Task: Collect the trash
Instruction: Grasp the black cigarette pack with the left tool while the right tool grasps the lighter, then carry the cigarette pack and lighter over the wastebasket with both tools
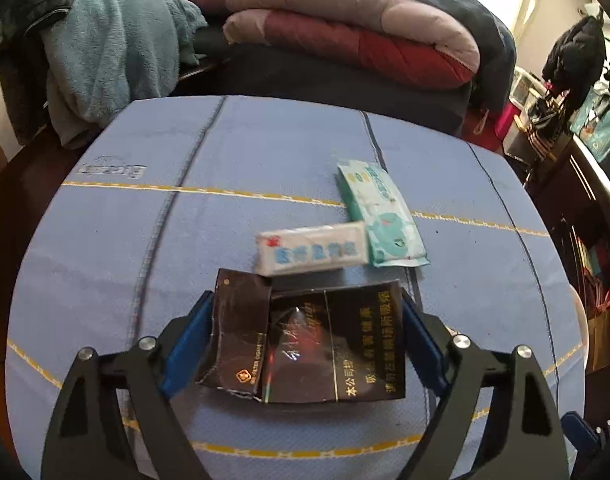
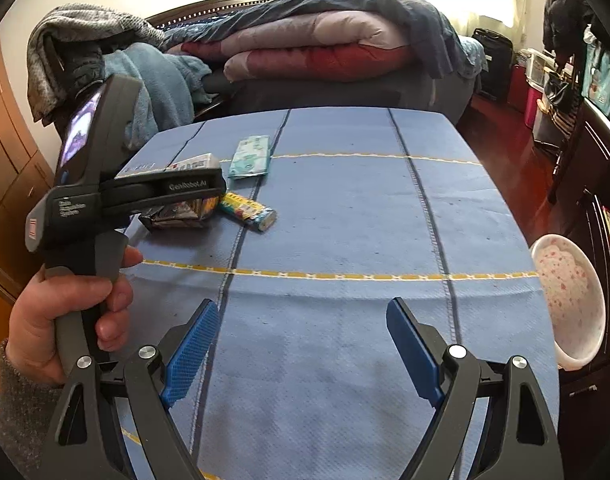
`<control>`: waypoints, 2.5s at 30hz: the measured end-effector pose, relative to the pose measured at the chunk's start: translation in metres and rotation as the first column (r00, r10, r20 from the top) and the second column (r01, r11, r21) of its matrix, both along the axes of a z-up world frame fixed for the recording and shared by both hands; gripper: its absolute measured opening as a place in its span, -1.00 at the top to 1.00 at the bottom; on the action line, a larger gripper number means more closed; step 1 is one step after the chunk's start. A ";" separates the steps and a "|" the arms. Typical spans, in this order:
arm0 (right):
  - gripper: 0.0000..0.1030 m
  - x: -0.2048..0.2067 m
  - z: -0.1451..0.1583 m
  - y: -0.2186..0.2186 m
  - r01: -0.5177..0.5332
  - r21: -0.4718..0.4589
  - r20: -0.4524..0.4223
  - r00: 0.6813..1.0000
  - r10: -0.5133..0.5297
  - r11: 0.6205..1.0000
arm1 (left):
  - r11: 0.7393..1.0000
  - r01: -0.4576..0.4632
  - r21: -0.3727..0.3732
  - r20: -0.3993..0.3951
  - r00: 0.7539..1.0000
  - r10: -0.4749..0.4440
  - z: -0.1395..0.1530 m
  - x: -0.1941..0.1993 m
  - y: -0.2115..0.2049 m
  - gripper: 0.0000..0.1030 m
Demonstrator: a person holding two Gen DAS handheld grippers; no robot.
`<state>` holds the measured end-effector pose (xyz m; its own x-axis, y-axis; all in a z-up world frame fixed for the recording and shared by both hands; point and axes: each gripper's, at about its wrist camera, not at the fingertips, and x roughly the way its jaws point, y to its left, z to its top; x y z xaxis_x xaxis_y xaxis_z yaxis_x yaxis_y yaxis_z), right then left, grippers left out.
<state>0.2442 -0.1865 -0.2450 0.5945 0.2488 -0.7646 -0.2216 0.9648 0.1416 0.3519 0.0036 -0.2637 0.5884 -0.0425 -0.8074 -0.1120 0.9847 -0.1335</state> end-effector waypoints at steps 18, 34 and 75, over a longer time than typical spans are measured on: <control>-0.51 0.087 -0.027 0.067 -0.093 -0.055 -0.001 0.996 0.093 0.994 | 0.989 -0.147 -0.034 0.108 0.983 0.149 0.045 -0.036 0.070 -0.68; 0.57 0.070 -0.026 0.070 -0.136 -0.116 0.022 0.990 0.139 0.984 | 0.990 -0.139 -0.039 0.124 0.982 0.143 0.052 -0.040 0.069 -0.68; 0.79 -0.029 0.054 -0.056 -0.005 0.124 0.150 0.989 -0.014 0.992 | 0.999 0.003 0.041 0.221 0.975 -0.012 0.106 -0.075 -0.022 -0.68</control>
<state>0.2150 -0.2420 -0.1906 0.7018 0.3329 -0.6298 -0.2454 0.9429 0.2250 0.2771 -0.0179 -0.1581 0.7525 -0.0180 -0.6583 -0.0763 0.9905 -0.1143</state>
